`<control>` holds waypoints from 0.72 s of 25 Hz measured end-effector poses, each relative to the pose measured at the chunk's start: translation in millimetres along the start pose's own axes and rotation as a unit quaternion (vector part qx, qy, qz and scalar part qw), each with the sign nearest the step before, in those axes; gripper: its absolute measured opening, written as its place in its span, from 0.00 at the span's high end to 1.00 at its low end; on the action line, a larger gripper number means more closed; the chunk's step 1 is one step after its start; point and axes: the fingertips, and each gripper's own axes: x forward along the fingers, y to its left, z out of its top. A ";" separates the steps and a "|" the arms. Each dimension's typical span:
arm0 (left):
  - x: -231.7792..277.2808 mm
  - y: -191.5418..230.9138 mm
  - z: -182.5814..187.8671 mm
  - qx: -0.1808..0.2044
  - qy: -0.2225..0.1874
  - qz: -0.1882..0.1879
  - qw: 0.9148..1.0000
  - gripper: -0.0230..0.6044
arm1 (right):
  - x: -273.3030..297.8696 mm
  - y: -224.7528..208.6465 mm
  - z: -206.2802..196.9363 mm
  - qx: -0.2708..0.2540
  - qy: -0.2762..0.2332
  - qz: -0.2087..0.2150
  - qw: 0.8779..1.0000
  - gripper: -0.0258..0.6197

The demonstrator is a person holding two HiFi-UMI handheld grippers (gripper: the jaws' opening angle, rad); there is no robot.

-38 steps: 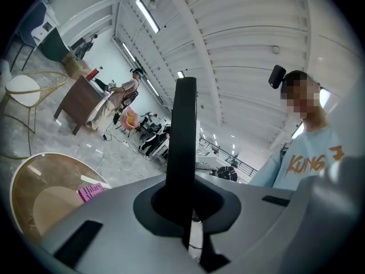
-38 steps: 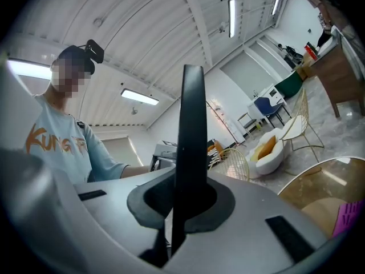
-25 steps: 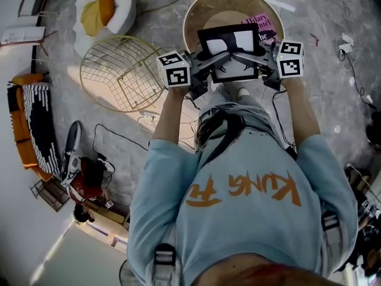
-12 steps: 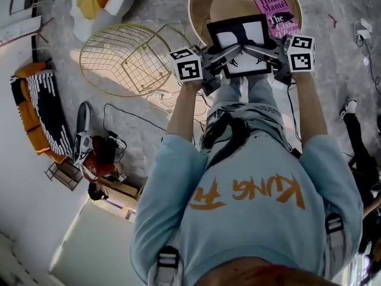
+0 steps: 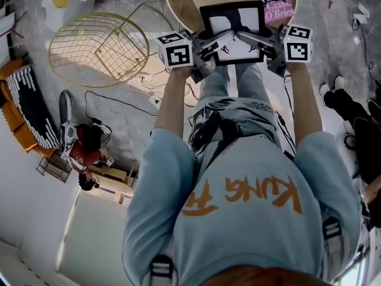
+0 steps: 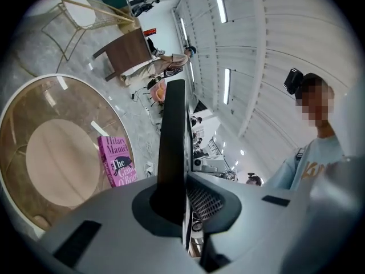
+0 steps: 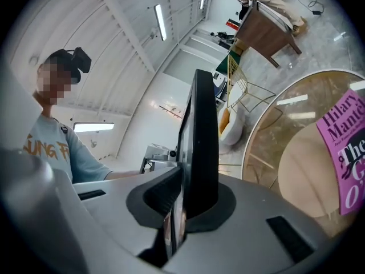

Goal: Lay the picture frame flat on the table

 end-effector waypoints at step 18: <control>1.6 29.7 -16.7 -0.076 -0.026 -0.015 0.997 0.91 | 4.3 -24.8 -17.7 0.063 0.044 -0.034 0.996 0.93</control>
